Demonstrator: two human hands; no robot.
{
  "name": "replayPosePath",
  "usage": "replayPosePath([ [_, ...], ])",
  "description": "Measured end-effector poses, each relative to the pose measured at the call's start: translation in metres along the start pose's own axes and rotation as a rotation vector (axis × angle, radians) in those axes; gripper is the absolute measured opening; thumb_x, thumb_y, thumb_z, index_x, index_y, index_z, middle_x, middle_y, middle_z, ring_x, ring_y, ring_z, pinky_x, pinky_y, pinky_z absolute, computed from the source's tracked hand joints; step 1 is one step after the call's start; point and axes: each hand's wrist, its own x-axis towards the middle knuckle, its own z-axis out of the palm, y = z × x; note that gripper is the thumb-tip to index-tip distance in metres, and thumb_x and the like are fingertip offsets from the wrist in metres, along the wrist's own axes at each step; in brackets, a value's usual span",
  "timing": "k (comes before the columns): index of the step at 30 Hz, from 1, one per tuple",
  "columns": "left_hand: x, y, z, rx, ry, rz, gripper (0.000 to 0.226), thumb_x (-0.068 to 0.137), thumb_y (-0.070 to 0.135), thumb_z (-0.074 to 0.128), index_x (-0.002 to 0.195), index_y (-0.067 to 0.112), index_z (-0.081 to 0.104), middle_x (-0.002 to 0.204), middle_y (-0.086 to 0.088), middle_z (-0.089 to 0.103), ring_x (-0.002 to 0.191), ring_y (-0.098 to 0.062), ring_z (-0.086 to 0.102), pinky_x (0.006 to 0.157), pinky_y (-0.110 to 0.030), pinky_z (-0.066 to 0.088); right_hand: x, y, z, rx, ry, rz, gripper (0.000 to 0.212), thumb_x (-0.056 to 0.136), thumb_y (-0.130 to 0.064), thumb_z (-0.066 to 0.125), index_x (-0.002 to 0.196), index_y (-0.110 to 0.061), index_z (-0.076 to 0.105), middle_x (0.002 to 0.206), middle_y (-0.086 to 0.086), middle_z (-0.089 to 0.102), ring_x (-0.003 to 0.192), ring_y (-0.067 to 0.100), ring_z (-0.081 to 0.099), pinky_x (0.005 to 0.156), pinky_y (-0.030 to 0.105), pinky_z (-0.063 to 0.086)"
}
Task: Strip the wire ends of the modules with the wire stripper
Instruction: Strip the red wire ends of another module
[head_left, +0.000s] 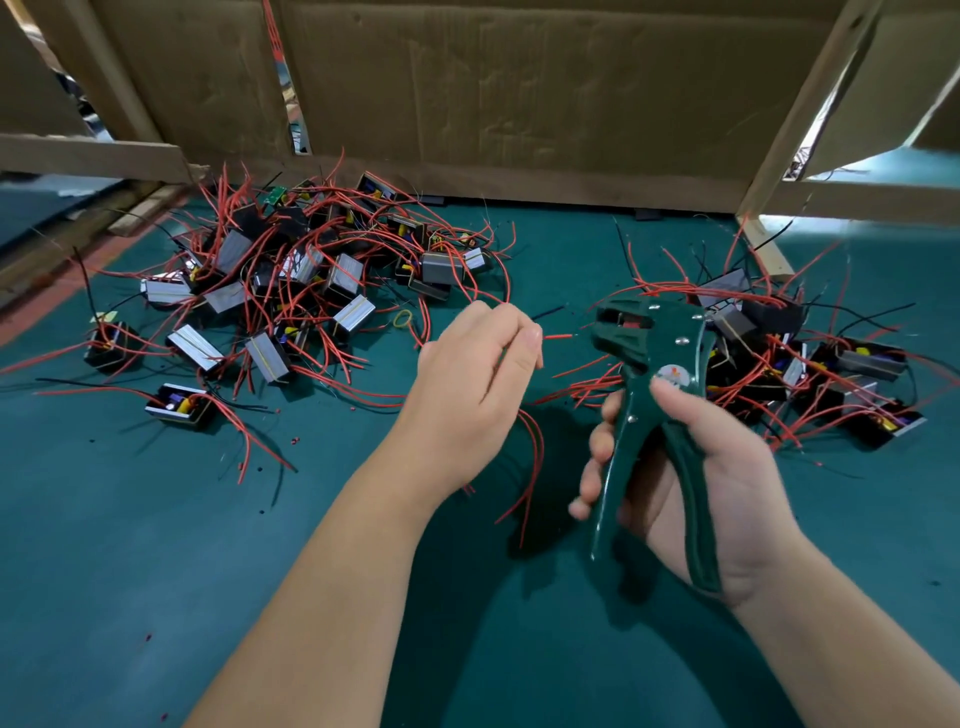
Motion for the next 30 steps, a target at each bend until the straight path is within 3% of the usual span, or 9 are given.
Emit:
replayPosePath([
  [5,0.004,-0.005,-0.009,0.040,0.075,0.016,0.020,0.097,0.031,0.041,0.083,0.029,0.056,0.079,0.013,0.045,0.081,-0.002,0.047,0.085,-0.048,0.042,-0.001,-0.010,-0.010,-0.015,-0.162,-0.036,0.050,0.055,-0.035,0.081,0.093,-0.006,0.068,0.082,0.021,0.062,0.068,0.035,0.062,0.067,0.049,0.054],
  [10,0.005,-0.004,-0.010,0.078,0.076,0.049,0.024,0.096,0.032,0.044,0.090,0.023,0.066,0.083,0.004,0.047,0.084,-0.015,0.050,0.082,-0.052,0.042,-0.003,-0.008,-0.011,-0.098,-0.265,0.034,0.056,0.059,-0.036,0.082,0.103,-0.004,0.069,0.085,0.026,0.064,0.070,0.037,0.063,0.069,0.050,0.053],
  [15,0.004,-0.004,-0.010,0.064,0.145,0.085,0.024,0.097,0.028,0.047,0.089,0.018,0.067,0.079,0.003,0.044,0.077,-0.014,0.047,0.076,-0.053,0.043,-0.004,-0.007,-0.009,-0.102,-0.303,0.044,0.063,0.064,-0.031,0.080,0.111,0.006,0.062,0.081,0.027,0.060,0.069,0.038,0.061,0.069,0.051,0.052],
  [21,0.003,-0.004,-0.006,0.057,0.177,0.120,0.022,0.097,0.025,0.048,0.088,0.017,0.067,0.077,0.005,0.043,0.075,-0.012,0.046,0.074,-0.052,0.042,-0.006,-0.005,-0.007,-0.112,-0.311,0.052,0.054,0.062,-0.030,0.083,0.100,0.003,0.065,0.078,0.027,0.060,0.068,0.040,0.061,0.067,0.051,0.051],
  [25,0.003,-0.003,-0.002,0.062,0.176,0.155,0.022,0.096,0.023,0.049,0.087,0.014,0.067,0.075,0.011,0.039,0.075,0.000,0.041,0.070,-0.043,0.040,-0.006,-0.004,-0.005,-0.140,-0.287,0.052,0.045,0.062,-0.032,0.084,0.092,-0.003,0.067,0.075,0.023,0.061,0.065,0.038,0.061,0.065,0.048,0.052],
  [30,0.003,-0.003,-0.004,0.070,0.195,0.163,0.022,0.096,0.023,0.049,0.087,0.014,0.066,0.077,0.007,0.042,0.075,-0.011,0.044,0.071,-0.051,0.043,-0.006,-0.003,-0.006,-0.194,-0.258,0.052,0.045,0.063,-0.038,0.084,0.090,-0.005,0.067,0.074,0.023,0.061,0.064,0.036,0.062,0.064,0.048,0.053],
])
